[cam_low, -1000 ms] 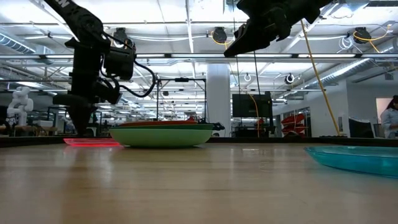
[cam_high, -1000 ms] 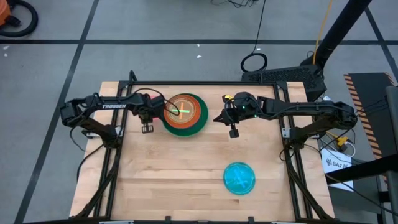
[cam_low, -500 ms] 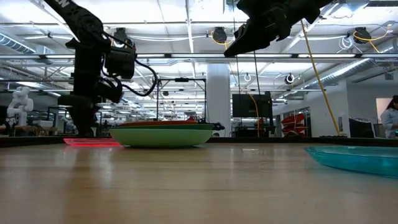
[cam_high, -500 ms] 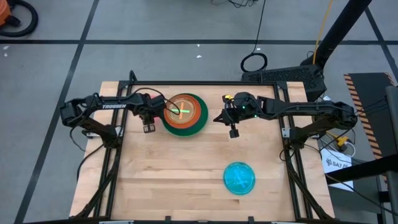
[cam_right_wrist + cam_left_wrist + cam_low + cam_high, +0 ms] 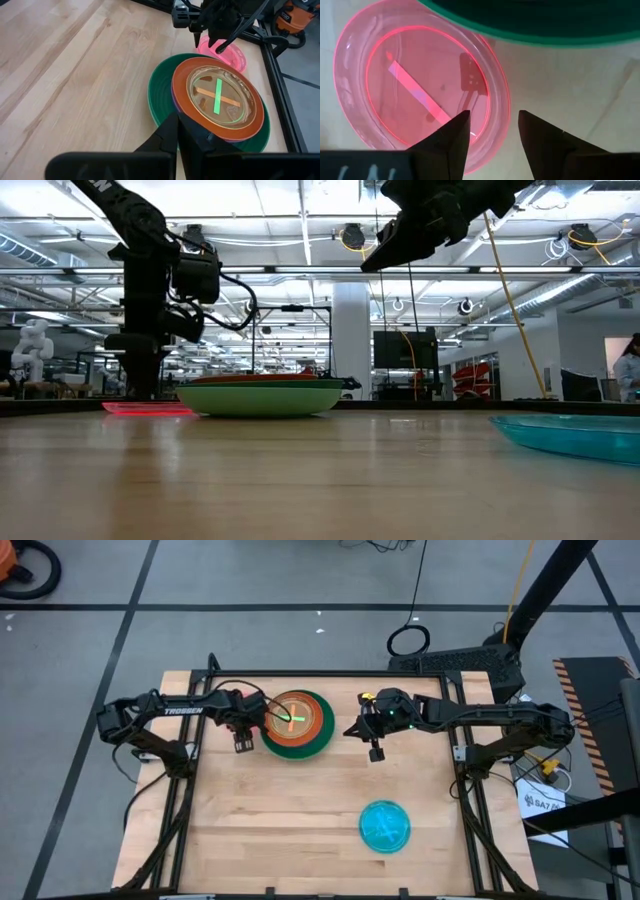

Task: Stack plastic plates
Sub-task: Stack the pink plate on top of the light green plate

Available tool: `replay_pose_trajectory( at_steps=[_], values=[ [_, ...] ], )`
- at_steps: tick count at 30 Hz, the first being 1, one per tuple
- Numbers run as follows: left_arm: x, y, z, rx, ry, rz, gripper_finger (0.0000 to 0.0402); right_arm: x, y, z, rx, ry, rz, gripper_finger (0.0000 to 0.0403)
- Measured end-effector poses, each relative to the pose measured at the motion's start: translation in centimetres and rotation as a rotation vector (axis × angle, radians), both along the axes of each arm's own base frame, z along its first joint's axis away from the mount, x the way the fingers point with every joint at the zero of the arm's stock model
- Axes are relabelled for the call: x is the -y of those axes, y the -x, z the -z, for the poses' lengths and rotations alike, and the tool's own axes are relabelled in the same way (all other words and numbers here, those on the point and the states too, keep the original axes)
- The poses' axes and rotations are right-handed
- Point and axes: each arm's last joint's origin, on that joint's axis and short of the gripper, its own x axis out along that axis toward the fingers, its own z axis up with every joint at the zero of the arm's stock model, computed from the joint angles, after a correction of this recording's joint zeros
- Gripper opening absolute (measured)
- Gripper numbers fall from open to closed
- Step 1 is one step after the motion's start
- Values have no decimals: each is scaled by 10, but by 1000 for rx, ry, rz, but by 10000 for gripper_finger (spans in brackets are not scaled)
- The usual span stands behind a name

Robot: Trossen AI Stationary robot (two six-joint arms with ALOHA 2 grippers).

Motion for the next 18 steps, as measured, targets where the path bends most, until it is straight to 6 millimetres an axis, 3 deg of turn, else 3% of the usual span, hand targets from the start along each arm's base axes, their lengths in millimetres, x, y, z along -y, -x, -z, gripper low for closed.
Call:
replay_pose_trajectory(
  at_steps=[18],
  values=[
    [5, 8, 15, -9, 18, -22, 175, 0, 1, 2, -22, -4, 0, 6]
  ],
)
